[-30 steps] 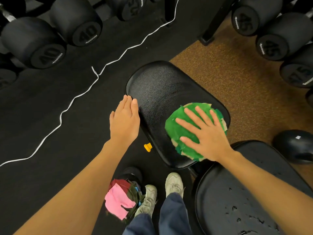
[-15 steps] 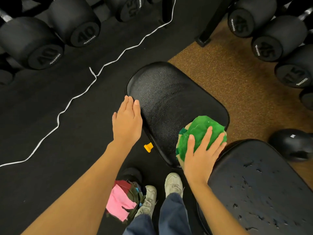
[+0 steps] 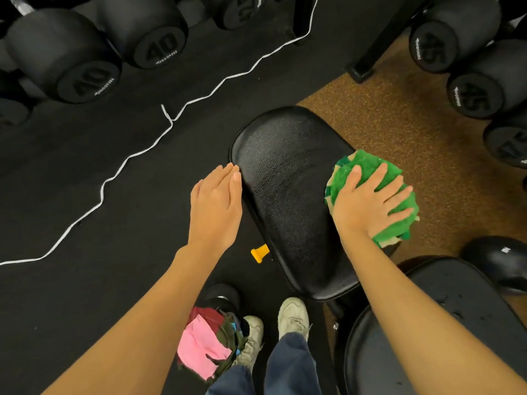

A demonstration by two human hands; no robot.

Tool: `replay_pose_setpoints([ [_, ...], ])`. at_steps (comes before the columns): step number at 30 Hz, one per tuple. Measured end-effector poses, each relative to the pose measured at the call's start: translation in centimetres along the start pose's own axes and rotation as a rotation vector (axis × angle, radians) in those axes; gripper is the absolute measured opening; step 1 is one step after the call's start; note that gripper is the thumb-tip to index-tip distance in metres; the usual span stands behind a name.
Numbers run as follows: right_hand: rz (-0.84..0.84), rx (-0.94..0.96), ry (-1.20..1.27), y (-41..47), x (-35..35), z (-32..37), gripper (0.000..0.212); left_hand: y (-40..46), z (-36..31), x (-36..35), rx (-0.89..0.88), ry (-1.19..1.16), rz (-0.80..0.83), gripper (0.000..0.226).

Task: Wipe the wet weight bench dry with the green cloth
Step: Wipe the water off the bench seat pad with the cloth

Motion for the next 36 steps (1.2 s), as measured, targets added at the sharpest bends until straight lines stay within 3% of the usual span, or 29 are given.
replay_pose_setpoints([
  [4, 0.022, 0.132, -0.005, 0.5, -0.4, 5.3, 0.066, 0.1, 0.0, 0.5, 0.009, -0.055, -0.062, 0.05],
  [10, 0.046, 0.377, 0.005, -0.3, -1.3, 12.9, 0.077, 0.2, 1.9, 1.3, 0.186, -0.073, -0.151, 0.046],
  [15, 0.063, 0.563, 0.081, -1.3, -2.0, 17.4, 0.05, 0.2, 2.9, 2.2, 0.231, -0.049, -0.168, 0.046],
  [18, 0.085, 0.818, 0.118, -3.3, -2.0, 19.5, 0.037, 0.2, 2.8, 2.6, 0.253, -0.052, -0.182, 0.047],
  [21, 0.239, 0.954, 0.226, -5.1, -1.5, 20.6, 0.032, 0.3, 2.3, 2.6, 0.268, -0.074, -0.203, 0.047],
  [26, 0.745, 0.878, 0.773, -5.5, 2.4, 19.6, 0.019, 0.9, 0.9, 2.6, 0.286, -0.131, -0.261, 0.048],
  [28, 0.699, 0.883, 0.84, -3.9, 4.6, 18.4, 0.011, 0.9, 0.3, 2.5, 0.282, -0.144, -0.268, 0.048],
  [30, 0.535, 0.887, 0.791, -0.8, 6.2, 16.7, 0.011, 0.9, -0.3, 2.3, 0.273, -0.157, -0.253, 0.049],
  [32, 0.423, 0.84, 0.7, 2.9, 6.6, 15.0, 0.017, 0.8, -0.6, 2.0, 0.272, -0.17, -0.245, 0.049],
  [36, 0.391, 0.746, 0.496, 7.8, 4.8, 13.8, 0.036, 0.6, -0.6, 1.3, 0.287, -0.174, -0.241, 0.048],
])
Point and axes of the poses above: each hand's wrist, its own y-axis towards the middle knuckle, its own x-axis out of the back of the hand, z = x × y, the point moved 5 cm from there along y, towards the middle knuckle, and after that the axes turned 5 degrees about -x, right-handed, at the moved point
